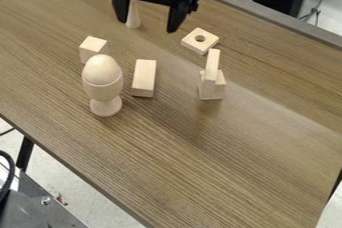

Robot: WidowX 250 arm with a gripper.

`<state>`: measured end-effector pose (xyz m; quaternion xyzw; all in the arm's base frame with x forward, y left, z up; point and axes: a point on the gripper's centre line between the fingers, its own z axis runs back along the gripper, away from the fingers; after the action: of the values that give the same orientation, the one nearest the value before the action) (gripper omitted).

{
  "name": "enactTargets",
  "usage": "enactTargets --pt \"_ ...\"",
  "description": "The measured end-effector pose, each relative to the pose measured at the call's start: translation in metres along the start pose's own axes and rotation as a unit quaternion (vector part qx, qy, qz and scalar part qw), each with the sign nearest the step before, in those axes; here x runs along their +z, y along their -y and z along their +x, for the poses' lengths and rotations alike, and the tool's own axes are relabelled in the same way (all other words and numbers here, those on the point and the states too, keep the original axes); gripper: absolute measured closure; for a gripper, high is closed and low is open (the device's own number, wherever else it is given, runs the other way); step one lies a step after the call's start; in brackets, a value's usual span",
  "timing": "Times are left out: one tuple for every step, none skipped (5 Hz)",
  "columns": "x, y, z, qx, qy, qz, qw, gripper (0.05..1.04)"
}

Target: Take the rectangular block off the cube and place it on the left side of the block with a hole

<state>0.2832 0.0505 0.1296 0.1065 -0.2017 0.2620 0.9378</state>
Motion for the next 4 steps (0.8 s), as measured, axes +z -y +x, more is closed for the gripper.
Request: enactTargets --pt "-0.006 0.0 -0.006 -0.003 -0.013 0.005 0.9999 0.083" --pt "-0.007 0.01 -0.01 -0.018 -0.022 -0.01 0.9996 0.083" --pt "-0.004 0.022 -0.011 -0.028 -0.021 -0.031 0.9989 0.083" --pt "-0.002 0.032 -0.015 -0.038 -0.025 -0.049 0.9978 0.083"
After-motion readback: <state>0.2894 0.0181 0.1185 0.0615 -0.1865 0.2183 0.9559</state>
